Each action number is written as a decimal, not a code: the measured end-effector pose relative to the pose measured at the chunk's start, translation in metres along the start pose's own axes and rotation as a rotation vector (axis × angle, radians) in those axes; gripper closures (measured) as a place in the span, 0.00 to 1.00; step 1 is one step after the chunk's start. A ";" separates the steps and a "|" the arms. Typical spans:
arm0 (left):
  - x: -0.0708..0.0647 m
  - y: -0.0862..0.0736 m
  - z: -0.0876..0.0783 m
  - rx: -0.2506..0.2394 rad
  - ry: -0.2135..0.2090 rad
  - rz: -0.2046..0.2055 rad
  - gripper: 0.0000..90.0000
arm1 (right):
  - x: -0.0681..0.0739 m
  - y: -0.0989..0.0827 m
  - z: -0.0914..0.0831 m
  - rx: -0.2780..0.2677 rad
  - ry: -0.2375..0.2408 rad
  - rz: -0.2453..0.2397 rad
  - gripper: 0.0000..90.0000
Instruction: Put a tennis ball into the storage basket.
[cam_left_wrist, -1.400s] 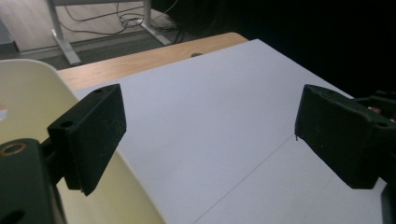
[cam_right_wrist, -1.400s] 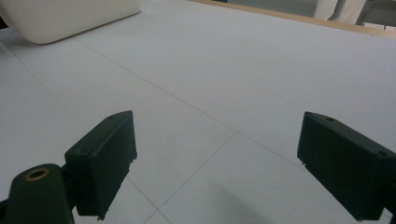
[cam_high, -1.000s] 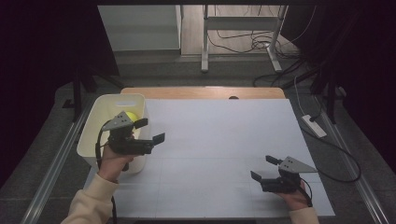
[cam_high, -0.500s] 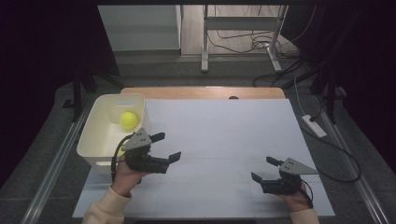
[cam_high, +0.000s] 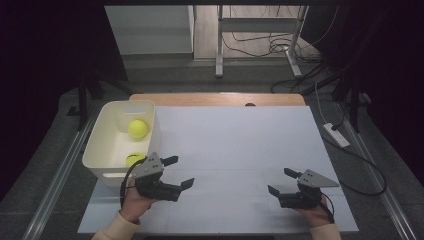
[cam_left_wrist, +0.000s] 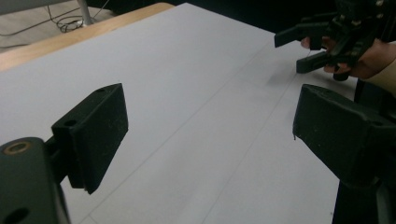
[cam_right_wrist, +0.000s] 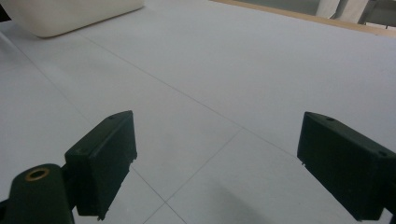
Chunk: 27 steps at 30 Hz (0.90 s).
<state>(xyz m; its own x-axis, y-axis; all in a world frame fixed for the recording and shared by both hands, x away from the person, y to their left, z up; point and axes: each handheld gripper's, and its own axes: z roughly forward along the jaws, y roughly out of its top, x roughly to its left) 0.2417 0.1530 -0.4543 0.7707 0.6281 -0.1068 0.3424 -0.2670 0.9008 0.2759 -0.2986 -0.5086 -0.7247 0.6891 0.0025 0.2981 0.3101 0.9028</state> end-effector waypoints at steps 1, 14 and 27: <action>0.000 -0.003 0.000 0.003 0.004 -0.003 0.12 | 0.000 0.000 0.000 0.000 0.000 0.000 0.13; 0.009 -0.043 0.003 0.024 0.057 -0.022 0.12 | 0.001 0.000 0.000 0.001 0.008 -0.004 0.13; 0.010 -0.066 0.001 0.043 0.079 -0.027 0.11 | 0.003 -0.001 -0.001 0.002 0.009 -0.004 0.13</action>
<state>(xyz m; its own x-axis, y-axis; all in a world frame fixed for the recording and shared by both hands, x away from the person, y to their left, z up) 0.2272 0.1765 -0.5154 0.7167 0.6907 -0.0961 0.3867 -0.2789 0.8790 0.2731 -0.2976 -0.5089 -0.7312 0.6821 0.0030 0.2967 0.3141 0.9018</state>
